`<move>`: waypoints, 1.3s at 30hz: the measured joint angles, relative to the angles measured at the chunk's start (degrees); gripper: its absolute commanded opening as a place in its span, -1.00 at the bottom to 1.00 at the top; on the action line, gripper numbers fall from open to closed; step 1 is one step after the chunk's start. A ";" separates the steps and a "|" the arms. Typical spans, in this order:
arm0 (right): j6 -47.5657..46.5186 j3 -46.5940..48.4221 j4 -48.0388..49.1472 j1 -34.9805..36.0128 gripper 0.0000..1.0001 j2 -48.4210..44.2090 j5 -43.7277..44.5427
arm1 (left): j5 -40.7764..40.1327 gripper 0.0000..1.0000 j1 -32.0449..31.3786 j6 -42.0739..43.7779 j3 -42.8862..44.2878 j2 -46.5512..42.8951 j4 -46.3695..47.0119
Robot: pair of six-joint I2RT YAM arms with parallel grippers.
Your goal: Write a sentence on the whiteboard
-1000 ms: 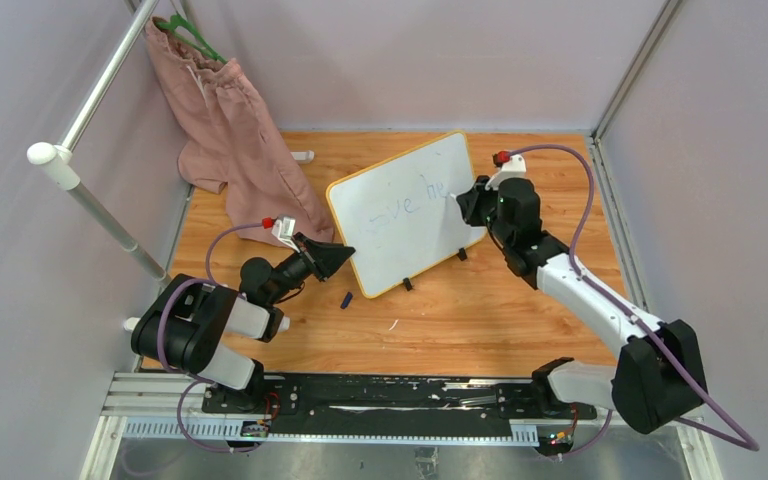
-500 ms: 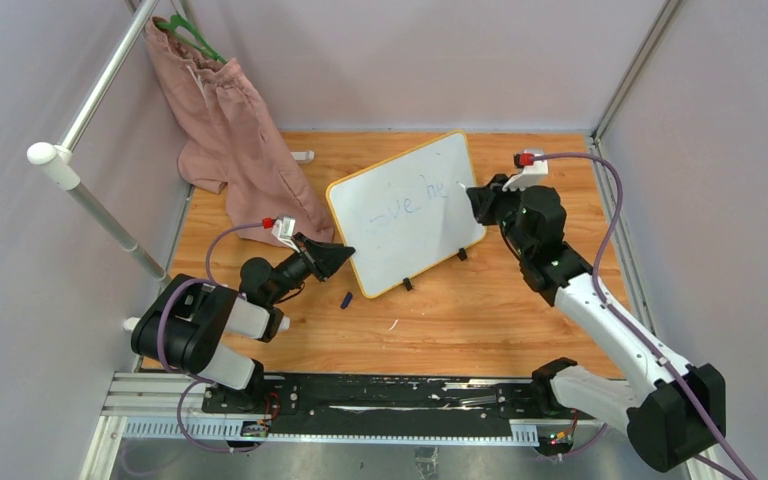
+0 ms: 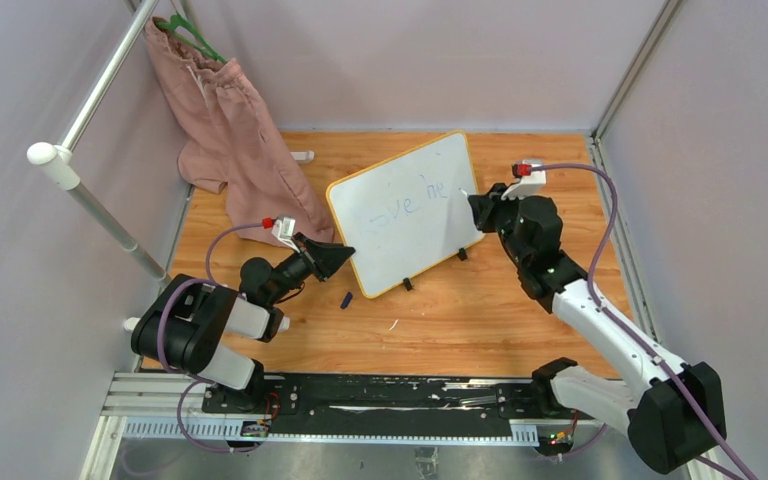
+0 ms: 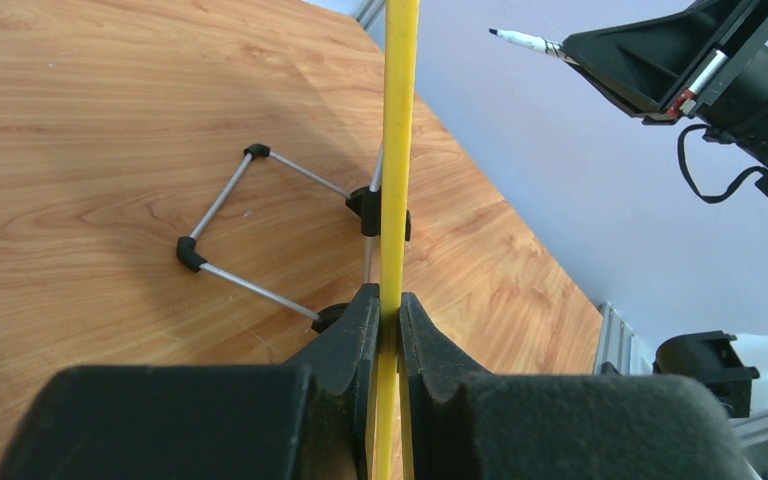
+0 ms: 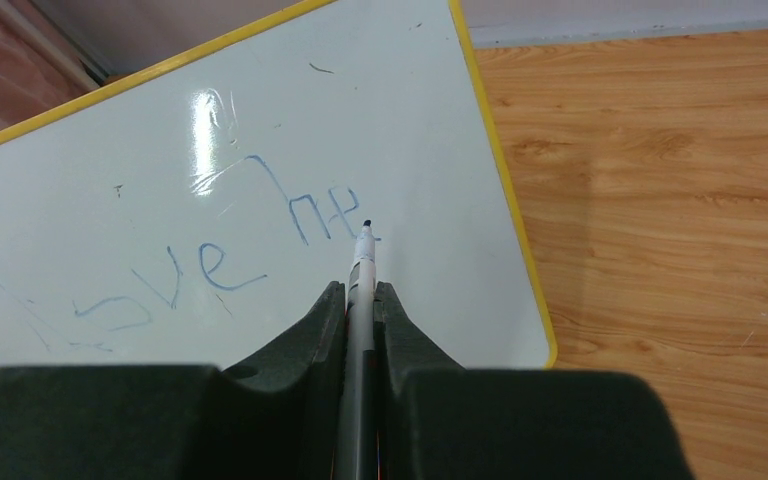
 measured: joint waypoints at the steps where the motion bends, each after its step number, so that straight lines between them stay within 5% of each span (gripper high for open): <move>1: 0.00 -0.04 0.35 0.00 -1.00 0.22 0.00 | -0.02 -1.00 0.00 0.00 0.00 0.00 0.00; 39: -2.73 -0.17 7.26 0.55 -1.00 4.83 -3.23 | -0.42 -1.00 0.00 0.02 -0.39 0.00 0.00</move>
